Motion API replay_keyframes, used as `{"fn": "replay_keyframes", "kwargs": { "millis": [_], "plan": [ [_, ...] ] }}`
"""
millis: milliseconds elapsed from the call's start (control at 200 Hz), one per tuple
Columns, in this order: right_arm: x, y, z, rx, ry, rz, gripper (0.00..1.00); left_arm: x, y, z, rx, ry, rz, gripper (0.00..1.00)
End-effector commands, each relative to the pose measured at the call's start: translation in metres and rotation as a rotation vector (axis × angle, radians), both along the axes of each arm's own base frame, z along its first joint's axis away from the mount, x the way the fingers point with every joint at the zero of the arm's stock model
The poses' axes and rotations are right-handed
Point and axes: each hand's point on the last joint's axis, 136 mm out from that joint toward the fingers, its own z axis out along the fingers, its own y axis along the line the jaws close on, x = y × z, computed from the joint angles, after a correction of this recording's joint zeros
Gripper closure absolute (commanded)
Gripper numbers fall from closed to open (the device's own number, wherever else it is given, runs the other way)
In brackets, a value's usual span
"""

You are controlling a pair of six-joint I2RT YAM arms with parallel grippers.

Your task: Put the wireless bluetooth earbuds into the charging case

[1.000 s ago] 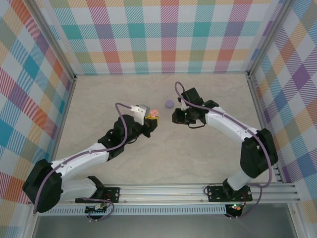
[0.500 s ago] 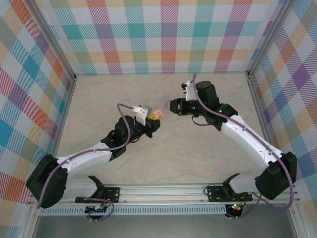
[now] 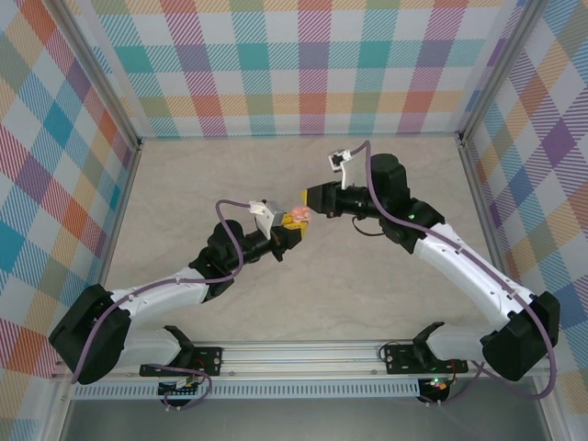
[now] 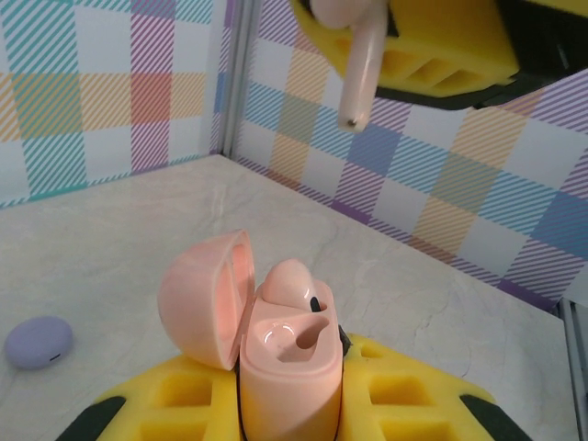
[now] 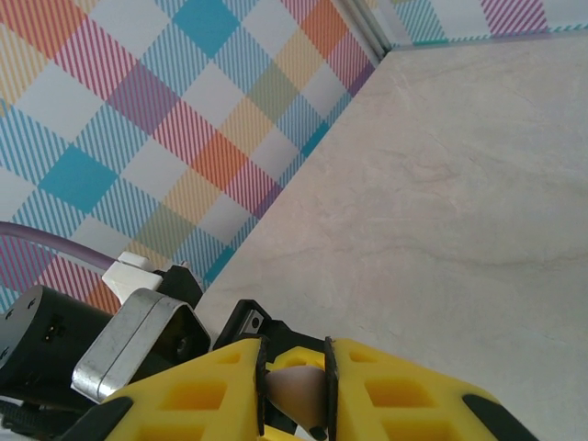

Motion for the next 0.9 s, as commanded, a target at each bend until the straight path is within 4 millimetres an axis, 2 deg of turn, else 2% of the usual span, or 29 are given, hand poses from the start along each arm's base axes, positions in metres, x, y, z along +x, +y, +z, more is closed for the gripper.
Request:
{"fn": "replay_keyframes", "kwargs": {
  "millis": [0,315,895],
  "plan": [
    [-0.01,0.005,0.017,0.03,-0.088,0.049,0.75,-0.01,-0.008,0.025,-0.056,-0.074,-0.062,0.84],
    [-0.013,0.01,0.013,0.011,-0.096,0.067,0.74,-0.011,-0.006,0.046,-0.107,-0.072,-0.055,0.84],
    [-0.019,0.018,0.004,-0.025,-0.078,0.106,0.73,-0.012,0.002,0.058,-0.116,-0.09,-0.022,0.84]
  ]
}}
